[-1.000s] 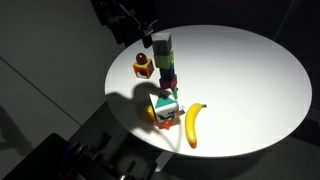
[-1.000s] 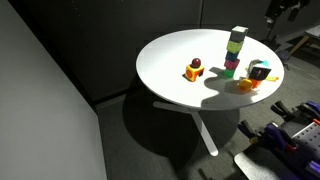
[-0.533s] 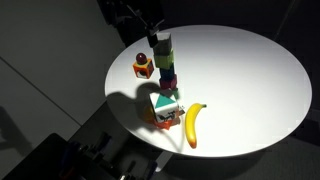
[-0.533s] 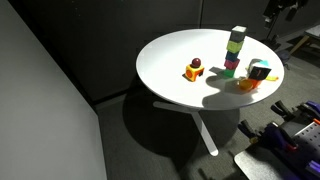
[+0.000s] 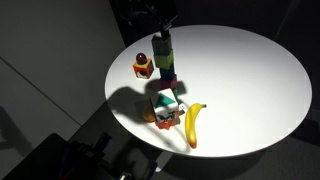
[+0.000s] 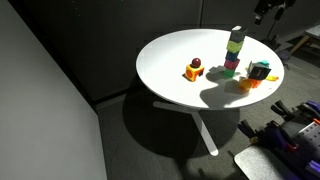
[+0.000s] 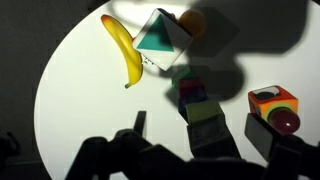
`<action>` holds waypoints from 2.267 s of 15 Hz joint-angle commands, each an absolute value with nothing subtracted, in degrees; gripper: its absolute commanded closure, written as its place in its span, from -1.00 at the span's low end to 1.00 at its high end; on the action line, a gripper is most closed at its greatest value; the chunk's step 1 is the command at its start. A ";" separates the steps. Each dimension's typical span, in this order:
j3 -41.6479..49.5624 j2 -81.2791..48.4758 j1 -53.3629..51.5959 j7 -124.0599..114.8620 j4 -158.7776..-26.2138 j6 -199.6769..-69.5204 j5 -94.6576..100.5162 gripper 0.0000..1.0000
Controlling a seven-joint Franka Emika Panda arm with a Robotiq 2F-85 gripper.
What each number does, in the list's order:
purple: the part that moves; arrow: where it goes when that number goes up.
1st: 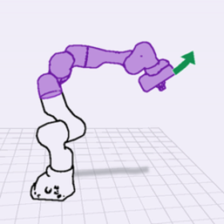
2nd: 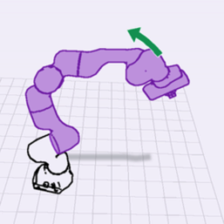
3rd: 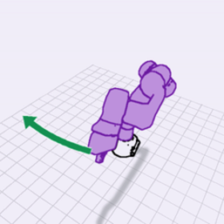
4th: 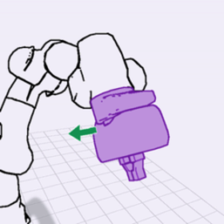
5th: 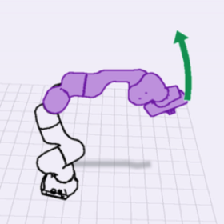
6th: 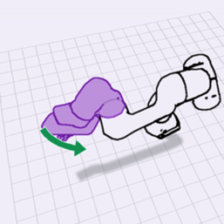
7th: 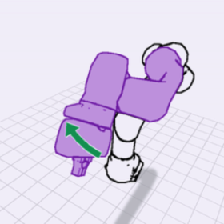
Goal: Pick up the gray block and put it on the table
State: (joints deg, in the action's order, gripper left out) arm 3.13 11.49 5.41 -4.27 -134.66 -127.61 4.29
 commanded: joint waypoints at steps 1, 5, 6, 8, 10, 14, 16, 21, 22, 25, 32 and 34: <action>4.11 6.51 4.88 -1.62 -129.27 -126.50 1.09 -1.00; 3.93 3.12 4.77 0.33 -125.78 -125.85 -1.24 -1.00; 3.85 2.47 4.73 0.58 -125.03 -125.61 -1.65 -1.00; 3.70 1.39 4.55 1.25 -123.84 -125.23 -2.45 -1.00; 3.50 0.33 4.33 1.20 -122.93 -124.99 -2.38 -1.00; 3.21 -1.78 3.81 0.08 -121.80 -125.62 -1.04 -1.00; 3.18 -2.86 3.66 -0.36 -121.45 -126.11 -0.52 -1.00; 3.25 -4.67 3.62 -0.63 -120.72 -126.46 0.19 -1.00; 3.24 -4.94 3.60 -0.59 -120.64 -126.51 0.20 -1.00; 3.21 -5.69 3.52 -0.76 -120.37 -126.69 0.58 -1.00; 3.36 -7.42 3.39 -1.71 -119.40 -126.52 2.36 -0.21; 3.30 -7.22 3.32 -1.55 -119.71 -126.58 2.84 0.13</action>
